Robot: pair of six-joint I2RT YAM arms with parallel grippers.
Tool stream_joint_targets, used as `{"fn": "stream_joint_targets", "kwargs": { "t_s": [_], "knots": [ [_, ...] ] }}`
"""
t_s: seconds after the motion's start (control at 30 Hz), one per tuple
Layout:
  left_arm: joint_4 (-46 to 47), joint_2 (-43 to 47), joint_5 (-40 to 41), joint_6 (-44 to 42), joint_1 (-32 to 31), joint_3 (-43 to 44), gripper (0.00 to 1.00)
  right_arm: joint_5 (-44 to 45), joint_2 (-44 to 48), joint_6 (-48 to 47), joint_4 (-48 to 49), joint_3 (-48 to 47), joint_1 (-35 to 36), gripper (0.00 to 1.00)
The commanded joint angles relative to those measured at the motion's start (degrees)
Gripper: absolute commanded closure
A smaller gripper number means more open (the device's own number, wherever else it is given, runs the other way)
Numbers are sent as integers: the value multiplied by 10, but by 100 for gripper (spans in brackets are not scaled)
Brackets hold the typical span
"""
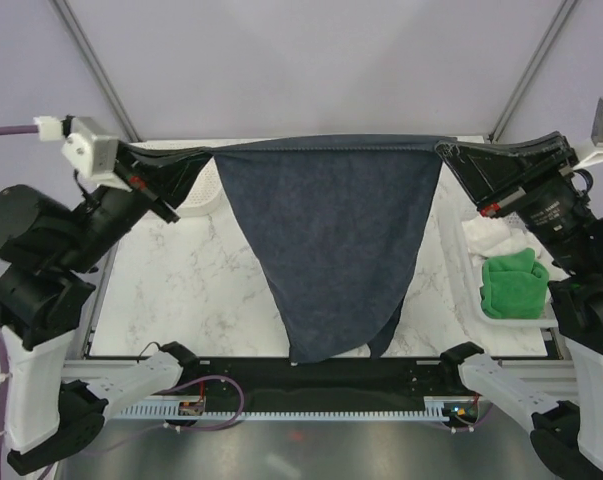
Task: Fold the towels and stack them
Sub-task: Flatten out the crumpled towel, then fold the towel
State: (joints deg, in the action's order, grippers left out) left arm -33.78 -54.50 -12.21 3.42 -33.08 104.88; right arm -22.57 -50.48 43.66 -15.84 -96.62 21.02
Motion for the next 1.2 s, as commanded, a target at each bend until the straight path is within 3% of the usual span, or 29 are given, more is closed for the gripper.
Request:
{"fn": "stream_joint_targets", "kwargs": {
  "t_s": [0.0, 0.13, 0.27, 0.43, 0.73, 0.9, 1.17],
  "knots": [
    [20, -38, 189, -43, 17, -39, 98, 138, -18, -42, 41, 12, -13, 100],
    [107, -100, 283, -106, 20, -87, 98, 187, -101, -109, 55, 23, -12, 100],
    [157, -227, 300, -124, 55, -85, 98, 222, -173, -153, 132, 72, -13, 100],
    [254, -336, 267, -112, 123, -79, 98, 227, -293, -173, 215, 93, -36, 100],
    [330, -518, 218, -139, 140, 37, 98, 129, -471, -121, 316, 48, -106, 100],
    [365, -562, 205, -137, 141, 59, 98, 68, -546, -92, 360, 16, -114, 100],
    [393, -591, 170, -142, 141, 79, 98, 51, -590, -107, 368, -25, -128, 100]
  ]
}}
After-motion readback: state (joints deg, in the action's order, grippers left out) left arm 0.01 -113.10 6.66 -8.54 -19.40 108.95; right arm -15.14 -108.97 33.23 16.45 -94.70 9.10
